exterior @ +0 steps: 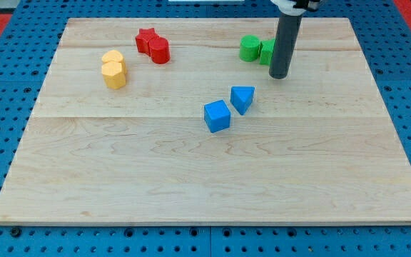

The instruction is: Push the blue cube into the yellow blocks

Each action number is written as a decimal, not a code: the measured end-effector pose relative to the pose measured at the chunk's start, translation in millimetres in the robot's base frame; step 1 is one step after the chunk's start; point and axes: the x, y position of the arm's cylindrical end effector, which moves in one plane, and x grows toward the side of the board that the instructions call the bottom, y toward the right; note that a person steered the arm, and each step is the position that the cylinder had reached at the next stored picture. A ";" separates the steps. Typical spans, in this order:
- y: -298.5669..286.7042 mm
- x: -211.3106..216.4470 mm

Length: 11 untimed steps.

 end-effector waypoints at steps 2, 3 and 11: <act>2.1 -1.2; 3.9 -1.2; -142.3 105.8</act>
